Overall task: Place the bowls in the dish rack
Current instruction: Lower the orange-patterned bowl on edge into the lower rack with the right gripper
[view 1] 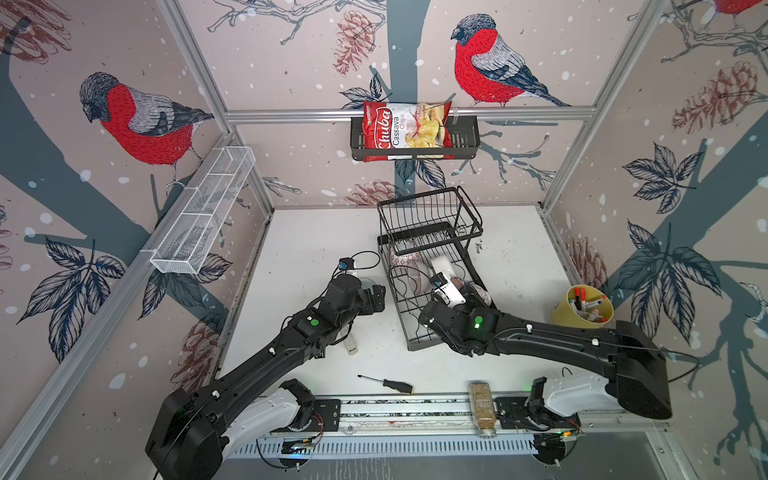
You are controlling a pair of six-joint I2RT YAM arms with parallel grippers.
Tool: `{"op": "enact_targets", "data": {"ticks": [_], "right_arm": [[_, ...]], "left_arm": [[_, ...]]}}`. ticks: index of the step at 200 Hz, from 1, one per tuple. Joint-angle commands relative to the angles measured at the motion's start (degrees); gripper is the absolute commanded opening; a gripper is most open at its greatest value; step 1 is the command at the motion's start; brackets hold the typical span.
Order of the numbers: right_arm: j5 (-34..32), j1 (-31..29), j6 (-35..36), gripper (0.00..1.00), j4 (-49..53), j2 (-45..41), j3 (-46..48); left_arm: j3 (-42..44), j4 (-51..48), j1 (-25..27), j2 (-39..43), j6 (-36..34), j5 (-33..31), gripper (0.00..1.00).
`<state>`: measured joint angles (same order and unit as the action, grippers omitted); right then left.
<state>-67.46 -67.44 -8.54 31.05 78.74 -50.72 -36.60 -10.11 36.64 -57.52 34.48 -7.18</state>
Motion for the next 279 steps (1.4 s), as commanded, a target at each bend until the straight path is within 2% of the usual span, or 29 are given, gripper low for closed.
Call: {"op": "enact_targets", "data": {"ticks": [1,279], "right_arm": [[-2.8,0.0,4.0,0.0,-4.4,-0.3,0.5],[-10.5,2.2,5.3,0.0,-6.5,12.0,2.1]], "left_arm": [[0.5,2.6,-0.3,0.1,-0.7,0.4,0.97],[1.4,1.8,-1.6,0.5,-1.6,-0.4,0.97]]}}
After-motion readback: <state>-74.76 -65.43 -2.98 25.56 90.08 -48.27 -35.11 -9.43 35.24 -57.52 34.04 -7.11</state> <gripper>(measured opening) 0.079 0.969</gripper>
